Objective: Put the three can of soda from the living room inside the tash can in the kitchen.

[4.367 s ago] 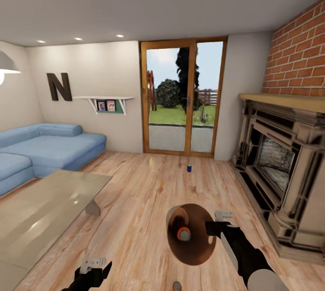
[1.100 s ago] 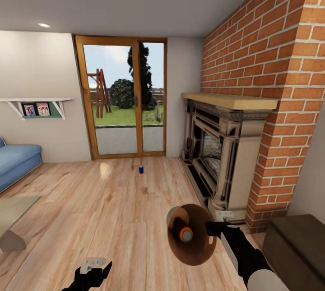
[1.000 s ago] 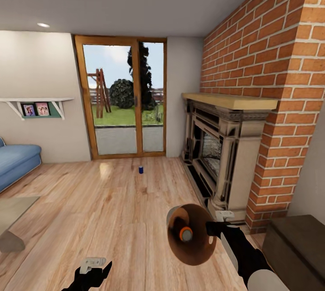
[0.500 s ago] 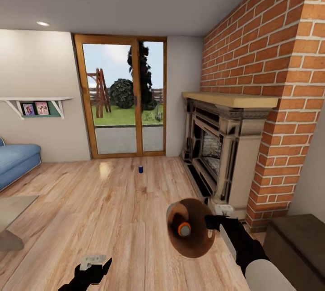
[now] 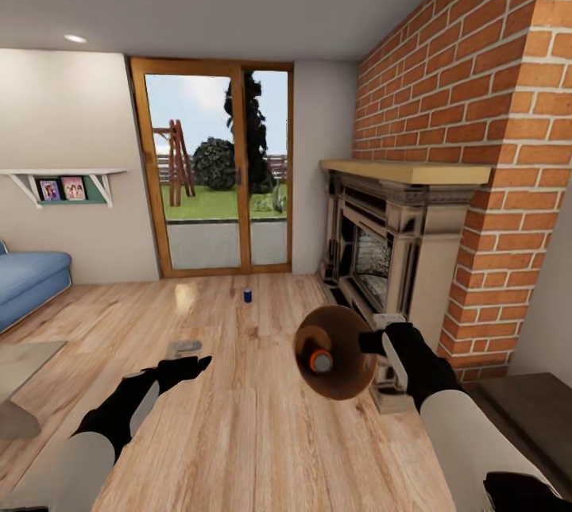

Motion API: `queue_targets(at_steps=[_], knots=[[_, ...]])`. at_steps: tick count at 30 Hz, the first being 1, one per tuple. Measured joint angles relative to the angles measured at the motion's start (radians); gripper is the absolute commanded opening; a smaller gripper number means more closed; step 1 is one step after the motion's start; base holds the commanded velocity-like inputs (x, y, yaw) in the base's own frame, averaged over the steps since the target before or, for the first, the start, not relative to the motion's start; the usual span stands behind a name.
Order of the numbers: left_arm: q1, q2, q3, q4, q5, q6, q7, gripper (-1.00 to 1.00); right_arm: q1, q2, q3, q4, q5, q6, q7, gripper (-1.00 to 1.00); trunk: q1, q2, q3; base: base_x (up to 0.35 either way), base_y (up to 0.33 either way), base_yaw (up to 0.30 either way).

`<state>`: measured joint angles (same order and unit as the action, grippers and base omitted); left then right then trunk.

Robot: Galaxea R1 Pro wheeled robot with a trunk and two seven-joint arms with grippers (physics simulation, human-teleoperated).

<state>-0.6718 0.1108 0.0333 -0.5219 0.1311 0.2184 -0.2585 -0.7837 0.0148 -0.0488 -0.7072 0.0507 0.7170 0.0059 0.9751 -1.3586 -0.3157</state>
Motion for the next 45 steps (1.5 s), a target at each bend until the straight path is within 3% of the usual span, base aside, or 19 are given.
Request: queue_targets(at_steps=[3, 6, 15, 20, 22, 29, 34, 38, 45], knots=[[-0.034, -0.001, 0.001, 0.008, 0.001, 0.033, 0.002, 1.0, -0.011, -0.011, -0.005, -0.001, -0.006, 0.015, -0.005, -1.0, 0.012, -0.021, -0.009, 0.0, 0.0, 0.0], [-0.04, -0.002, 0.002, 0.01, 0.0, 0.04, 0.002, 1.0, -0.013, -0.023, -0.008, 0.0, 0.009, 0.019, -0.006, -1.0, 0.023, -0.042, -0.019, 0.0, 0.0, 0.0], [-0.044, 0.0, 0.003, 0.011, 0.006, 0.043, 0.0, 1.0, -0.015, -0.03, -0.01, -0.001, -0.009, 0.017, -0.001, -1.0, 0.058, -0.105, -0.047, 0.0, 0.0, 0.0], [-0.044, 0.001, 0.026, 0.011, 0.074, 0.039, 0.0, 1.0, -0.015, -0.03, -0.013, -0.002, -0.006, 0.019, 0.001, -1.0, 0.077, -0.14, -0.063, 0.0, 0.0, 0.0], [-0.043, 0.001, 0.034, 0.011, 0.095, 0.036, 0.0, 1.0, -0.015, -0.03, -0.039, -0.002, -0.009, 0.019, 0.003, -1.0, 0.084, -0.154, -0.069, 0.0, 0.0, 0.0], [-0.043, 0.002, 0.038, 0.015, 0.102, 0.045, -0.004, 1.0, -0.026, -0.028, -0.07, -0.002, -0.004, 0.024, 0.003, -1.0, 0.111, -0.203, -0.091, 0.0, 0.0, 0.0], [-0.042, 0.022, 0.037, 0.083, 0.101, 0.058, -0.002, 1.0, -0.07, -0.026, -0.063, 0.011, -0.002, 0.028, 0.0, -1.0, 0.13, -0.238, -0.107, 0.0, 0.0, 0.0], [-0.043, 0.053, 0.034, 0.137, 0.1, 0.069, 0.003, 1.0, -0.085, -0.032, -0.062, 0.015, 0.005, 0.028, 0.003, -1.0, 0.146, -0.266, -0.119, 0.0, 0.0, 0.0], [-0.042, 0.059, 0.031, 0.15, 0.103, 0.057, 0.006, 1.0, -0.087, -0.025, -0.071, 0.006, -0.007, 0.029, 0.001, -1.0, 0.173, -0.315, -0.141, 0.0, 0.0, 0.0]])
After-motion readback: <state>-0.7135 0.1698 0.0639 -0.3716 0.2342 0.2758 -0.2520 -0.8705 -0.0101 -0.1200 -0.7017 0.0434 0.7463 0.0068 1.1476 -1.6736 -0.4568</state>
